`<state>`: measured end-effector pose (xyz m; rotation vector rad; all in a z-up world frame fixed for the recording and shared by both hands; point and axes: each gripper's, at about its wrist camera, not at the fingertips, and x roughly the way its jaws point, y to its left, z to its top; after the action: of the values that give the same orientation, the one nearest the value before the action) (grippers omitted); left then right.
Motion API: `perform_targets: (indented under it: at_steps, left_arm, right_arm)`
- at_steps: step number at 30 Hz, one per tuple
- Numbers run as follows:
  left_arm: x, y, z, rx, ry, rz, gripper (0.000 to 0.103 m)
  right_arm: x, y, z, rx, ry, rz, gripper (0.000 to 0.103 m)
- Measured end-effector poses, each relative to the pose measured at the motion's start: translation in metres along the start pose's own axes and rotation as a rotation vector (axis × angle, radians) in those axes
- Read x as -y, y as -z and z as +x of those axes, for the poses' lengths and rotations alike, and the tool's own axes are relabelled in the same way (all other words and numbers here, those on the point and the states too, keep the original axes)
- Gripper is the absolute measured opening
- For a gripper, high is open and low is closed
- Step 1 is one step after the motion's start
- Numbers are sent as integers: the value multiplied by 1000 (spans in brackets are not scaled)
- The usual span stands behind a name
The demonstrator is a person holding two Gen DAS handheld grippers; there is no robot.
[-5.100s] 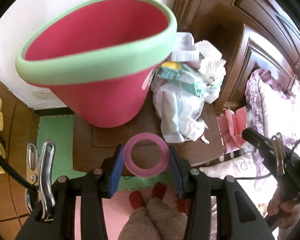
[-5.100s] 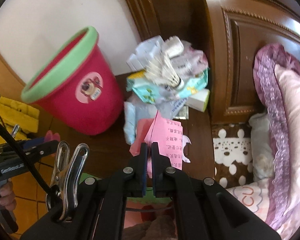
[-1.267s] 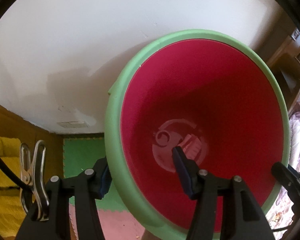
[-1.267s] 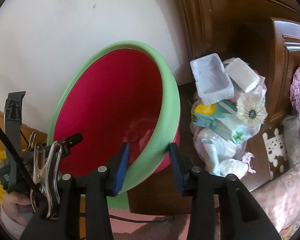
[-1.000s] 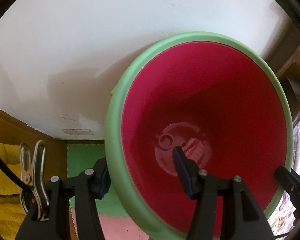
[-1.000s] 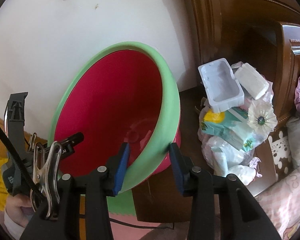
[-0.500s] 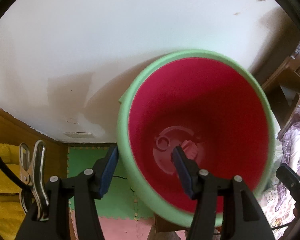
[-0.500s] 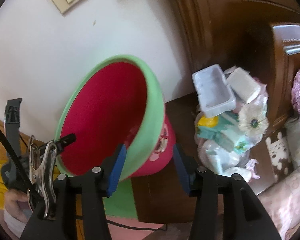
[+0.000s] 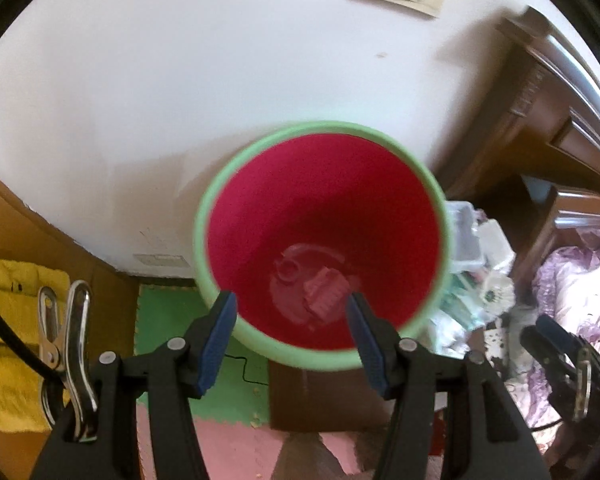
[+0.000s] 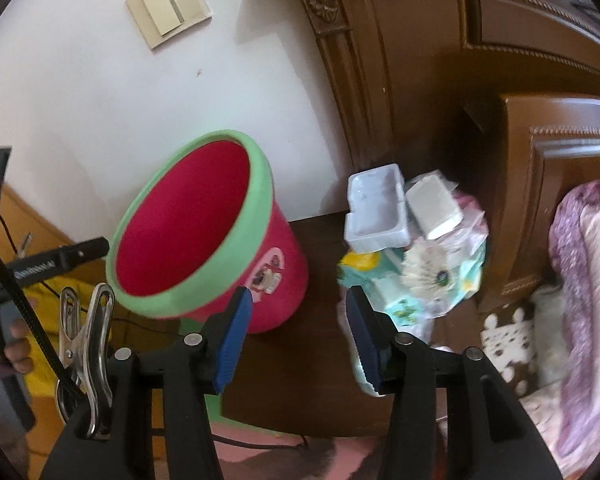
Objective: Collect trash
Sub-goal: 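Withdraw both open tools from the bin back toward the nightstand, then reach the left tool to the white plastic tray and close on it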
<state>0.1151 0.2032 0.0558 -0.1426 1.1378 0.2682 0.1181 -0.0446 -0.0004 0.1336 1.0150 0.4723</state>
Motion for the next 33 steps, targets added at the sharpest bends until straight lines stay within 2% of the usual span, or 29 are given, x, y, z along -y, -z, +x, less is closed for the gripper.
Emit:
perform_targets:
  at_steps: [8,16,23,33]
  left_arm:
    - [74,25,-5,-48,70,-9,60]
    - [129,36,4,-69,79,-29,60]
    - [157,41,18,-100,77,-44,60]
    - [179,36,40,-133,85,-43,60]
  right_arm:
    - [50,-3,-15,-26,-6,-60,50]
    - [99,-11,-22,-36,-4,-91,50]
    - [129,-17,-20,-52,-10,-111,50]
    - [144,-22,-15,-70,-13,-133,50]
